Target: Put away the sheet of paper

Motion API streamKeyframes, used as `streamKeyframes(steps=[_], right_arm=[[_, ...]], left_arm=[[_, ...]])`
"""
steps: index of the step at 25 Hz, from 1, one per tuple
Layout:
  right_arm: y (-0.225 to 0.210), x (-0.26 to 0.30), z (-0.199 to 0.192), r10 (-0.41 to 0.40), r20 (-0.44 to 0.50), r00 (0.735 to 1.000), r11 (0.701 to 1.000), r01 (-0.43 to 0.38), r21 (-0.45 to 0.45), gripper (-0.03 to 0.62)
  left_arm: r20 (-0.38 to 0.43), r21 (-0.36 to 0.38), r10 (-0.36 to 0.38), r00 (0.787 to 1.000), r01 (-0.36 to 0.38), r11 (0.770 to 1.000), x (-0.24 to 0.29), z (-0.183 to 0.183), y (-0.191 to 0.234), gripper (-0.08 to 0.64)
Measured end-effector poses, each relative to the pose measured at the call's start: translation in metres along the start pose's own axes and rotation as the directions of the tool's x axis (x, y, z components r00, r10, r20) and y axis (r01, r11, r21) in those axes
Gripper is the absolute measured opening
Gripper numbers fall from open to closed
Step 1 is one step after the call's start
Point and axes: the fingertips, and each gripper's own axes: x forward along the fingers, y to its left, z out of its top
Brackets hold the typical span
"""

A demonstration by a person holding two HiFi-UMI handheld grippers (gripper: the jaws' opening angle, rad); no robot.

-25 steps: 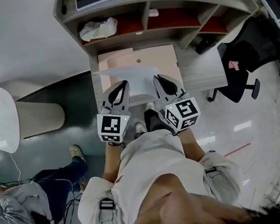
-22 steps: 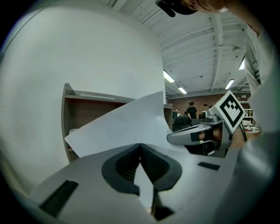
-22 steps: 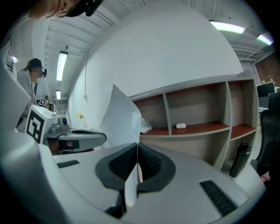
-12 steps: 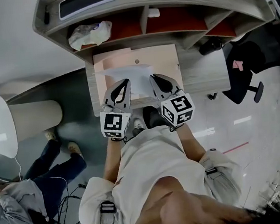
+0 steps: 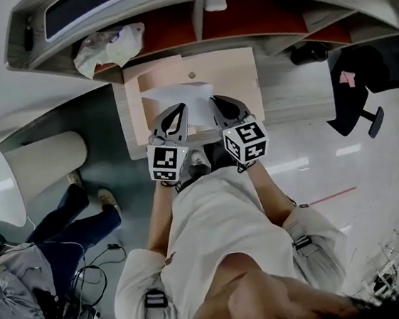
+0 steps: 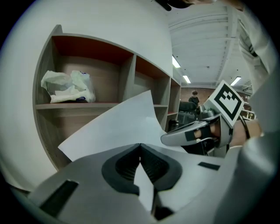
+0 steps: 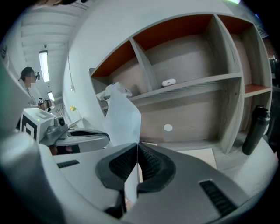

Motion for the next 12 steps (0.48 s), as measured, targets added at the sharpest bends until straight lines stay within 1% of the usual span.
streamKeyframes(steps=[7,12], right_arm=[[-0.036,0.039,-0.040,0.001,-0.090,0.996,0.999,0.003,0.053,0.019],[-0.057,0.058,-0.062,0.000,-0.141,0.990,0.996,0.012,0.085,0.020]], left_arm=[[-0.068,-0.022,-0.023,0.997,0.022,1.000,0.045,-0.036,0.002,0.020],[-0.134,-0.051,-0.018,0.991,0.012,0.999,0.066,-0.066,0.003,0.020]])
